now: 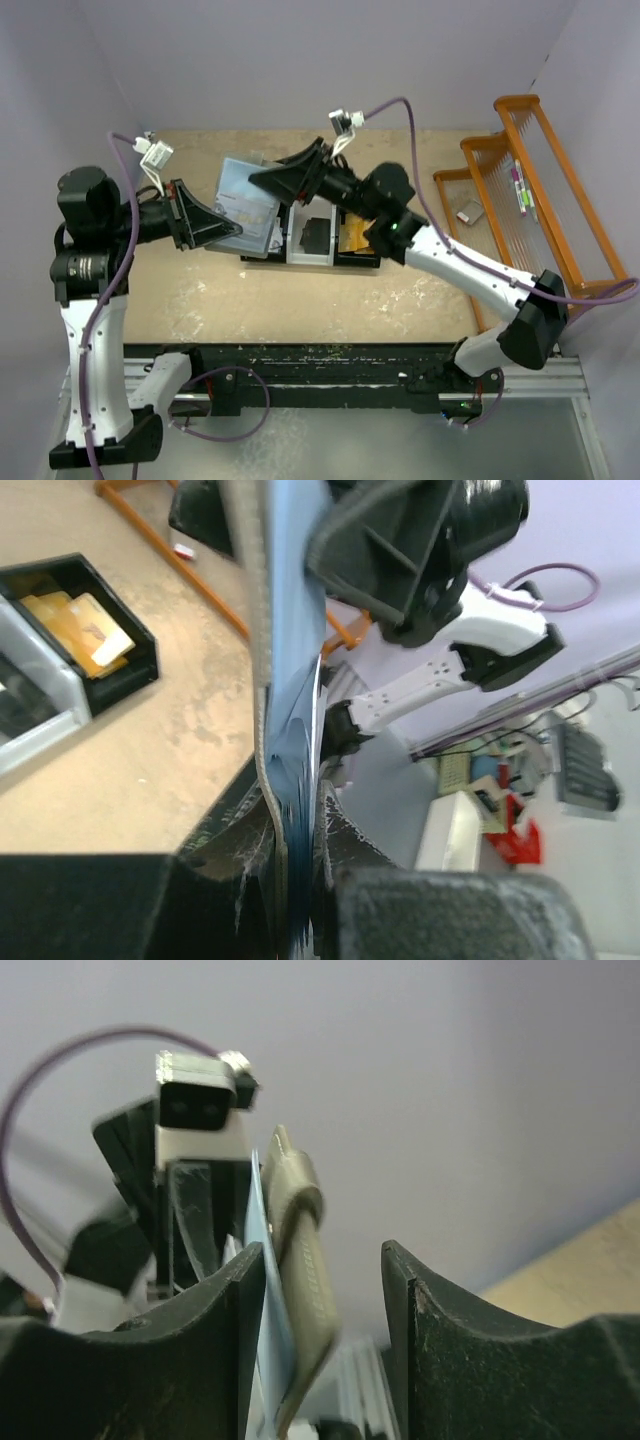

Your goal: Take the credit cards out of the card holder

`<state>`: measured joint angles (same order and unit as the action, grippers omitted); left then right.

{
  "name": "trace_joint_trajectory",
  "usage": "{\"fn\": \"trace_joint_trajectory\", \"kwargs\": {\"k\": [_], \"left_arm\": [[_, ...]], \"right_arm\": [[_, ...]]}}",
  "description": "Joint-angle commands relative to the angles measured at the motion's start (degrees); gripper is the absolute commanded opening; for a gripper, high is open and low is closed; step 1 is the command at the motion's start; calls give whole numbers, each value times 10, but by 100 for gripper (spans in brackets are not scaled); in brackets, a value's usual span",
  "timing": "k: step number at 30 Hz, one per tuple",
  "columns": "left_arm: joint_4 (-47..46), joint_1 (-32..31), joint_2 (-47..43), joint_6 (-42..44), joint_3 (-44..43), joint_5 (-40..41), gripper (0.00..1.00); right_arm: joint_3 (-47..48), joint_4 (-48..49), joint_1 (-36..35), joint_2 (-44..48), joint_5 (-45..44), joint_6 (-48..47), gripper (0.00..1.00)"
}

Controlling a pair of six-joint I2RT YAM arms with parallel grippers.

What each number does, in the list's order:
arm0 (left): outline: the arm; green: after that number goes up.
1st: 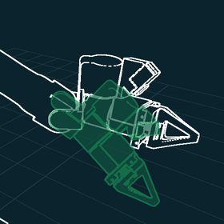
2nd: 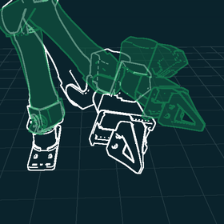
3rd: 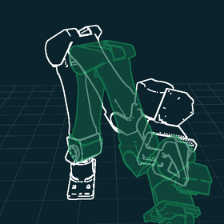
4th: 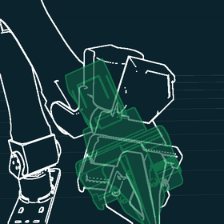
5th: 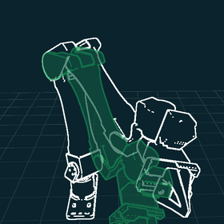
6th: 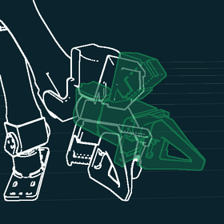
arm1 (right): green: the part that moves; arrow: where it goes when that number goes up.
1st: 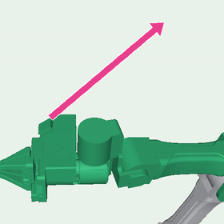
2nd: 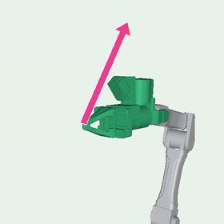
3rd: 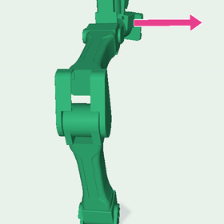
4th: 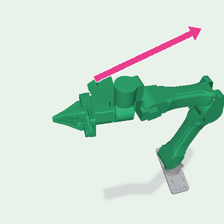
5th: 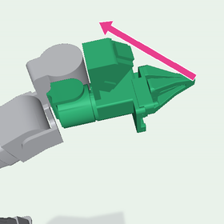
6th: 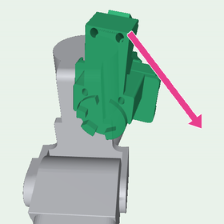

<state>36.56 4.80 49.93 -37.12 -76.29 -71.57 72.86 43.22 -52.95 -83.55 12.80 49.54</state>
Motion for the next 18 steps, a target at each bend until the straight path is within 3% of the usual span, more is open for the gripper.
{"fn": "trace_joint_trajectory", "kwargs": {"k": [1,4,6,12,15,18], "left_arm": [[298,0,64,340,-128,20,0],[412,0,95,473,-174,45,0],[449,-1,102,518,-184,58,0],[456,-1,114,542,-207,100,0],[474,-2,128,567,-223,106,2],[489,-1,136,594,-230,110,8]], "right_arm": [[104,-200,64,-19,256,-61,51],[158,-320,66,-35,273,-144,50],[187,-372,66,-47,294,-175,50],[238,-429,66,-67,361,-230,49],[239,-428,66,-66,376,-237,37],[239,-421,66,-66,379,-233,15]]}}
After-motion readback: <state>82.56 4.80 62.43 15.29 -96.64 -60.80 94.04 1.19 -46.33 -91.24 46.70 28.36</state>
